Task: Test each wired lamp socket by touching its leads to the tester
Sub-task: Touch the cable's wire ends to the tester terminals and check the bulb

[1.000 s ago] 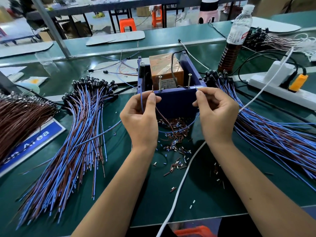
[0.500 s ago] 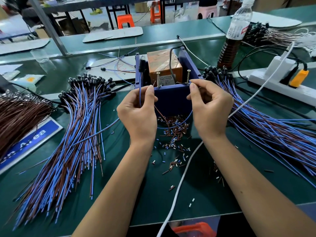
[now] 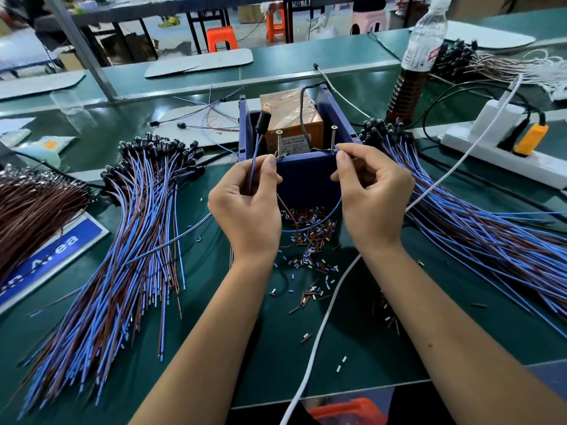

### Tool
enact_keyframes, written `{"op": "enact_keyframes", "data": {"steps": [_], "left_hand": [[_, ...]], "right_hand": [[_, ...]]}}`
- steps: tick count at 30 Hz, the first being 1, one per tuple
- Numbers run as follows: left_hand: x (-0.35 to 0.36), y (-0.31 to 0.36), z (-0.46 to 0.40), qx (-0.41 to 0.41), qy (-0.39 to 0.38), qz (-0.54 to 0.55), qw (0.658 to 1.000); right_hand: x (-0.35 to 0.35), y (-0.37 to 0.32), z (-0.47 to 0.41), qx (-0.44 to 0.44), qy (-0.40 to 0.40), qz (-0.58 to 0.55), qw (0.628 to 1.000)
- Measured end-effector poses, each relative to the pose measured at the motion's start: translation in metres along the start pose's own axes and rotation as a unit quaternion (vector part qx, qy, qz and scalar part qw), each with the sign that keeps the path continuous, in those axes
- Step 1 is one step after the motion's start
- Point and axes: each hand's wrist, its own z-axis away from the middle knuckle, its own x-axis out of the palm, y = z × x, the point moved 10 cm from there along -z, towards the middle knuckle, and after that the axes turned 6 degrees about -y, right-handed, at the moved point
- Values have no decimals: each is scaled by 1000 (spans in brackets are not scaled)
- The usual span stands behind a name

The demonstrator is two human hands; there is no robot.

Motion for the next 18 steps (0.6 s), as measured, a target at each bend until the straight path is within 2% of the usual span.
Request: {"op": "enact_keyframes", "data": {"steps": [18], "left_hand": [[3,-7,2,-18,-3,35,999]], "right_hand": [[-1,-2,0,-15,0,10,1000]]}}
